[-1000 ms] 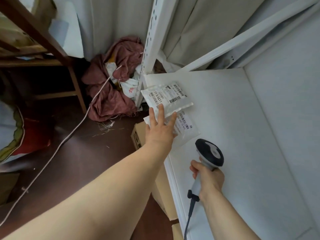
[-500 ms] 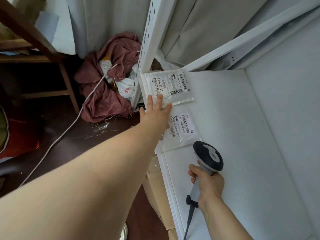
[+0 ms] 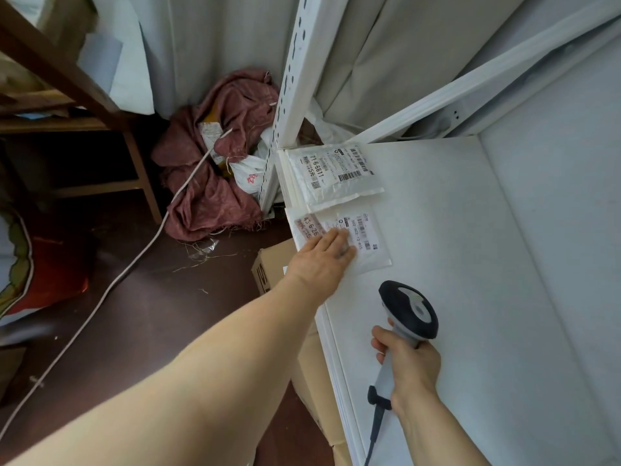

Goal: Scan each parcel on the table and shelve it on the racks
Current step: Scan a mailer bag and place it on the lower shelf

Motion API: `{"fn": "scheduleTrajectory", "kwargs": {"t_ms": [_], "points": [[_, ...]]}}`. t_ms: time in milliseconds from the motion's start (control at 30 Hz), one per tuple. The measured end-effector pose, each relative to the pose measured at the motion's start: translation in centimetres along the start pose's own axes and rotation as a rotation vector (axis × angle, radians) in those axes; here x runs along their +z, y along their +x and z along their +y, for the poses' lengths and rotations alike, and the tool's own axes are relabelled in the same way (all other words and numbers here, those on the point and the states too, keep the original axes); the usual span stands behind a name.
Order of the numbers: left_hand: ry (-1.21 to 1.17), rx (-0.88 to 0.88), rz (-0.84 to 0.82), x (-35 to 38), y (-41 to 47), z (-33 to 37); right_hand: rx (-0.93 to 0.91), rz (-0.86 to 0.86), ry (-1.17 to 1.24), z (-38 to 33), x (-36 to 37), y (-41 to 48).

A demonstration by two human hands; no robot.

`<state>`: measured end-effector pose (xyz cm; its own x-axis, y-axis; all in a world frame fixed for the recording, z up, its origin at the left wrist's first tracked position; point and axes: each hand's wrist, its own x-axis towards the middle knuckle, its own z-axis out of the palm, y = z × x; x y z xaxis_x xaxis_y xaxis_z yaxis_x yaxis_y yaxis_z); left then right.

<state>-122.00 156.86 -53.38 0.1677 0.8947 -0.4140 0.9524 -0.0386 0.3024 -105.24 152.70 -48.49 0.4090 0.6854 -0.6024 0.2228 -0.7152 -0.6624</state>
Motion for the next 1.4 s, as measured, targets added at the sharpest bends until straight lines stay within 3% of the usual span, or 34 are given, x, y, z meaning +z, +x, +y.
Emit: {"fn": "scheduleTrajectory", "kwargs": {"t_ms": [300, 500, 733, 900, 1033, 1400], "points": [[-0.092, -0.020, -0.076, -1.0, -6.3, 1.3, 0.030, -0.002, -0.016, 0.3, -2.3, -4.0], [-0.088, -0.053, -0.152, -5.9, -14.9, 4.3, 0.065, -0.039, -0.043, -0.7, -6.4, -11.6], [-0.023, 0.027, -0.241, -12.2, -24.2, 10.3, 0.039, -0.051, -0.041, -0.4, -13.4, -21.6], [0.071, 0.165, -0.261, -14.9, -31.0, 15.6, 0.080, 0.019, 0.015, 2.3, -19.0, -29.4], [0.163, 0.307, -0.296, -14.7, -35.3, 20.5, 0.094, 0.099, 0.199, 5.7, -23.6, -36.0], [0.409, 0.772, -0.342, -7.6, -50.3, 39.0, 0.129, 0.516, 0.571, 21.4, -39.0, -52.0]]}}
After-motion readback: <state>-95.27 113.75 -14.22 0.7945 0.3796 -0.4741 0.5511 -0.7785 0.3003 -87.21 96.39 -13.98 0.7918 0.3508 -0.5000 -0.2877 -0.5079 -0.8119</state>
